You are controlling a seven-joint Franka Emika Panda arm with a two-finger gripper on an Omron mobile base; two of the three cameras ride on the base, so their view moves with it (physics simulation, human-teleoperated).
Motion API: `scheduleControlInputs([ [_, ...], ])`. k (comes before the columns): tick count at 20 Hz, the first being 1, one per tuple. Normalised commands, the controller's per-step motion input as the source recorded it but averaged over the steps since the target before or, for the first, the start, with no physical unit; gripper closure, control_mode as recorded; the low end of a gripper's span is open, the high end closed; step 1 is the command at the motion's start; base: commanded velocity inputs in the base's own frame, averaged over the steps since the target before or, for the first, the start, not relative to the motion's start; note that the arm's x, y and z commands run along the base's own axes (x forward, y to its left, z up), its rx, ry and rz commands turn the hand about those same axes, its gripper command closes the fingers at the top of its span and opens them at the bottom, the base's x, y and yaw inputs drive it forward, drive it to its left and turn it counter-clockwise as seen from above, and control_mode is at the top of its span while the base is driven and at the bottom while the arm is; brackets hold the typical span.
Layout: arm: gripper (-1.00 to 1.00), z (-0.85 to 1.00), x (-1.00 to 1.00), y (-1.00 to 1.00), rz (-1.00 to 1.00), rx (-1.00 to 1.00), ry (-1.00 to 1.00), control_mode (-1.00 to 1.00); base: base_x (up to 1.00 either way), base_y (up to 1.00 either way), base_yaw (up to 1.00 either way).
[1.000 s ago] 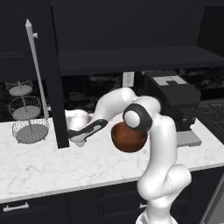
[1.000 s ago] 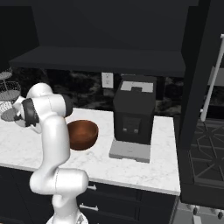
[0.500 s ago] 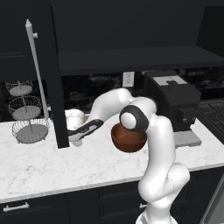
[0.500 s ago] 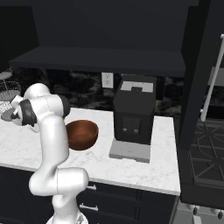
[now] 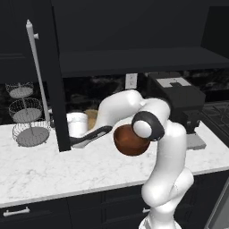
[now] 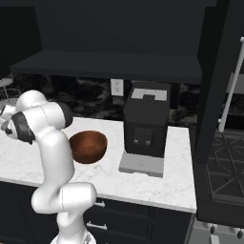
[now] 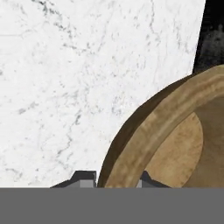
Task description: Pick up the bowls on the counter and stack them on top of one another in the open cabinet. Place the smaller bowl on top of the larger bowl.
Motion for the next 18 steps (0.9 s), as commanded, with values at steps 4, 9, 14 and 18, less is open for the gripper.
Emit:
scheduleControlInputs([
  [4, 1.00, 0.35, -0.49, -0.79, -0.02, 0.00, -0.14, -1.00, 0.00, 0.00, 0.00],
  [9, 1.00, 0.74, -0.13, -0.73, -0.07, 0.04, -0.13, -1.00, 0.00, 0.00, 0.00],
  [14, 1.00, 0.68, -0.21, -0.78, -0.14, 0.02, -0.01, -1.00, 0.00, 0.00, 0.00],
  [18, 1.00, 0.03, -0.29, -0.99, -0.19, 0.00, 0.11, -1.00, 0.00, 0.00, 0.00],
])
